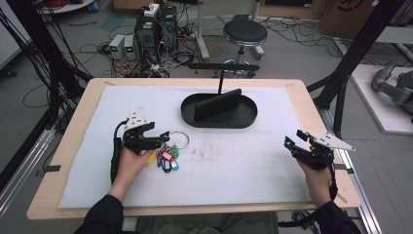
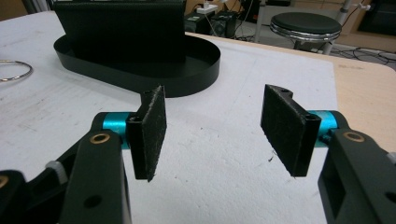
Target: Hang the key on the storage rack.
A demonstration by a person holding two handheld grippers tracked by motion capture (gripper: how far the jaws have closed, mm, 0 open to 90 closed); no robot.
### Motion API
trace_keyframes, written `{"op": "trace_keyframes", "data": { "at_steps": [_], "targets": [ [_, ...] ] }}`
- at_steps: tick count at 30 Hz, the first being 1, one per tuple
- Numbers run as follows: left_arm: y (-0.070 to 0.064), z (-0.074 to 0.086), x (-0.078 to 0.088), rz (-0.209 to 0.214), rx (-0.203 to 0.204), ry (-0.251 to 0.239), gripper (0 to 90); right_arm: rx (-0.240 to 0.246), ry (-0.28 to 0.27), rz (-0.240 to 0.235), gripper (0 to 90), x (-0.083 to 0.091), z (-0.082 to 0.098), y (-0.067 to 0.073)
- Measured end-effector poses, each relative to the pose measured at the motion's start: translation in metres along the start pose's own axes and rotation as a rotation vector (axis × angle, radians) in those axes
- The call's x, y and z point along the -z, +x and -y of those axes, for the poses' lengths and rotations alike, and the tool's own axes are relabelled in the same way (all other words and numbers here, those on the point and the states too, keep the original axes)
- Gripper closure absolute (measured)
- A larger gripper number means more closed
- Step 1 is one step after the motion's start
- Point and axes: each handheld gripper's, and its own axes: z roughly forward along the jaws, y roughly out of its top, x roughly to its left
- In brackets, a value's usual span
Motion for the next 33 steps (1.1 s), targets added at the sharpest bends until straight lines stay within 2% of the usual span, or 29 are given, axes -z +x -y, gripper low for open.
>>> {"op": "trace_keyframes", "data": {
  "at_steps": [3, 4, 6, 7, 9, 11, 16, 23, 25, 28, 33],
  "targets": [
    [0.001, -0.004, -0.008, -0.001, -0.006, 0.034, 31.5, 0.004, -0.001, 0.000, 41.3, 0.000, 0.000, 0.000],
    [0.001, -0.004, -0.010, -0.003, -0.011, 0.029, 34.0, 0.004, 0.000, -0.001, 41.3, 0.000, 0.000, 0.000],
    [0.002, -0.006, -0.017, -0.014, -0.023, 0.069, 39.9, 0.006, 0.000, -0.003, 41.3, 0.000, 0.000, 0.001],
    [0.003, -0.007, -0.021, -0.011, -0.026, 0.091, 39.9, 0.006, 0.000, -0.003, 41.3, 0.000, 0.000, 0.001],
    [0.003, -0.008, -0.027, -0.022, -0.028, 0.104, 43.8, 0.004, 0.003, -0.005, 41.3, -0.001, 0.000, 0.001],
    [0.004, -0.010, -0.034, -0.031, -0.037, 0.147, 48.3, 0.005, 0.003, -0.006, 41.3, -0.001, 0.000, 0.000],
    [0.004, -0.010, -0.044, -0.038, -0.049, 0.196, 62.2, 0.003, 0.008, -0.008, 41.3, -0.001, 0.001, 0.000],
    [0.006, -0.007, -0.046, -0.046, -0.037, 0.255, 66.2, 0.001, 0.005, -0.008, 41.3, 0.000, 0.001, -0.002],
    [0.006, -0.005, -0.048, -0.051, -0.045, 0.296, 68.4, 0.002, 0.004, -0.010, 41.3, 0.000, 0.001, -0.002],
    [0.004, -0.005, -0.048, -0.066, -0.062, 0.306, 71.3, 0.005, 0.004, -0.012, 41.3, 0.000, 0.001, -0.001],
    [0.003, -0.004, -0.047, -0.056, -0.066, 0.300, 84.7, 0.004, 0.003, -0.011, 41.3, 0.000, 0.001, -0.001]
  ]
}}
